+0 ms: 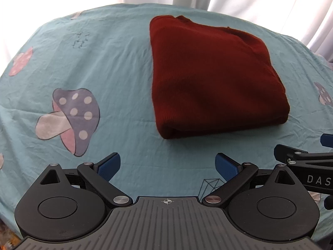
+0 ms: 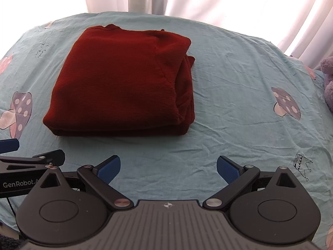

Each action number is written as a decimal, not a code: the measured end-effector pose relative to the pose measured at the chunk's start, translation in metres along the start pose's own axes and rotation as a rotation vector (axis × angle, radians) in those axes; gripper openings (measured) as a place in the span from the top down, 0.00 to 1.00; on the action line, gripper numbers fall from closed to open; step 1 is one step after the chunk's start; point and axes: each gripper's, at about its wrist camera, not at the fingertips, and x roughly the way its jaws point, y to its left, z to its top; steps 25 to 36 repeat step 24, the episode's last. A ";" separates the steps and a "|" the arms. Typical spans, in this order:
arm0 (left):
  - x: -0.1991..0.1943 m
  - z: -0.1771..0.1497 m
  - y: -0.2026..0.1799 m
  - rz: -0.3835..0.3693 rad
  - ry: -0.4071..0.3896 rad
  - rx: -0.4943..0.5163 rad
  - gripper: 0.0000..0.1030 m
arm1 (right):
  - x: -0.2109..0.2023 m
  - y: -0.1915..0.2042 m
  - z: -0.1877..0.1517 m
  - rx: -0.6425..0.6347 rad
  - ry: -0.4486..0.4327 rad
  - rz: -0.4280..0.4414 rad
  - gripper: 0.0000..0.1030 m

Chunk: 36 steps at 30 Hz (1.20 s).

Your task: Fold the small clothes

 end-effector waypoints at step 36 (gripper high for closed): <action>0.001 0.002 0.000 0.025 0.001 0.022 0.02 | 0.001 0.001 0.001 -0.001 0.002 -0.004 0.04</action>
